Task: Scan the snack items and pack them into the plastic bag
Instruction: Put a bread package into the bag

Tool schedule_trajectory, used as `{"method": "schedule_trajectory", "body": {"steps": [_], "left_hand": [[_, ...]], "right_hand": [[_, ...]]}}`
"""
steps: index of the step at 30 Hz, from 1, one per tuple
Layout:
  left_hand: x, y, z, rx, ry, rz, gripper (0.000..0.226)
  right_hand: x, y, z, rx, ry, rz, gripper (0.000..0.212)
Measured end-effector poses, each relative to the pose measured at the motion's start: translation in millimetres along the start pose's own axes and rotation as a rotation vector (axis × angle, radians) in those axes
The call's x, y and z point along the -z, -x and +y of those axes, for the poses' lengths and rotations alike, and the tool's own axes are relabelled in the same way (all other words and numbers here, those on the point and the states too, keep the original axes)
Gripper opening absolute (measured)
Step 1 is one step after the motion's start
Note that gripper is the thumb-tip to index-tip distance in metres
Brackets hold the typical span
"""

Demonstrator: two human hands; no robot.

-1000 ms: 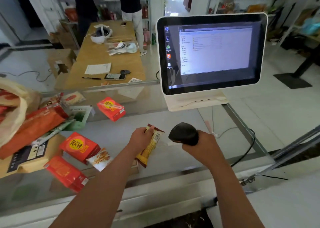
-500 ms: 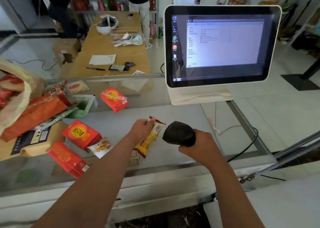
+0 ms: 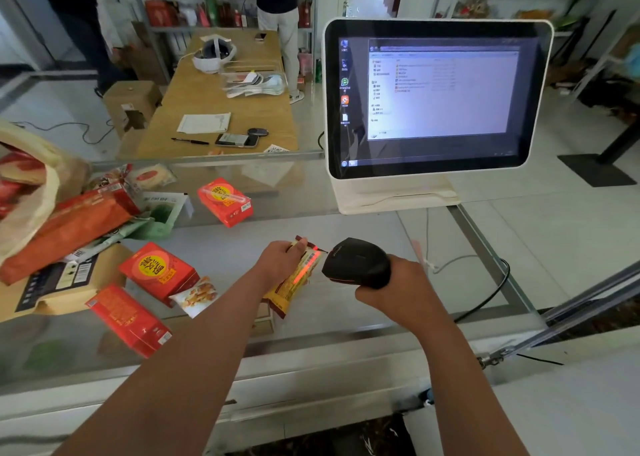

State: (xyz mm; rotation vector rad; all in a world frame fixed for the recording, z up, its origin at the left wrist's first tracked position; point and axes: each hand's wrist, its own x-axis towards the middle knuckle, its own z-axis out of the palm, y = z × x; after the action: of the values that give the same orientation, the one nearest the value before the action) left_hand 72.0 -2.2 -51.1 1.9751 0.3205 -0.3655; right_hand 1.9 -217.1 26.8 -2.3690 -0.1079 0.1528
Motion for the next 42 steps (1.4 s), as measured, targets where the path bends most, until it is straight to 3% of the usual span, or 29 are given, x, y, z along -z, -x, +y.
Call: {"method": "schedule_trajectory", "body": {"steps": [9,17,23,27,42], "left_hand": [[0.2,1.2,2.1,0.011,0.054,-0.015,0.039],[0.2,0.7,1.8,0.008,0.077,-0.023,0.035],[-0.7,0.7,0.2,0.015,0.106,-0.006,0.042],[-1.6,4.7,1.8,0.016,0.122,0.018,0.043],[-3.0,20.6,5.0,0.013,0.229,0.092,0.043]], "right_hand": [[2.4,-2.6,-1.1,-0.014,-0.007,-0.008,0.020],[3.6,-3.1,-3.6,0.001,0.024,-0.005,0.033],[-7.4,-7.5,4.3,-0.023,-0.013,0.032,0.021],[-24.3,-10.4,16.7,-0.038,-0.072,0.003,0.033],[-71.2,-16.4,27.7,-0.091,0.196,0.146,0.047]]}}
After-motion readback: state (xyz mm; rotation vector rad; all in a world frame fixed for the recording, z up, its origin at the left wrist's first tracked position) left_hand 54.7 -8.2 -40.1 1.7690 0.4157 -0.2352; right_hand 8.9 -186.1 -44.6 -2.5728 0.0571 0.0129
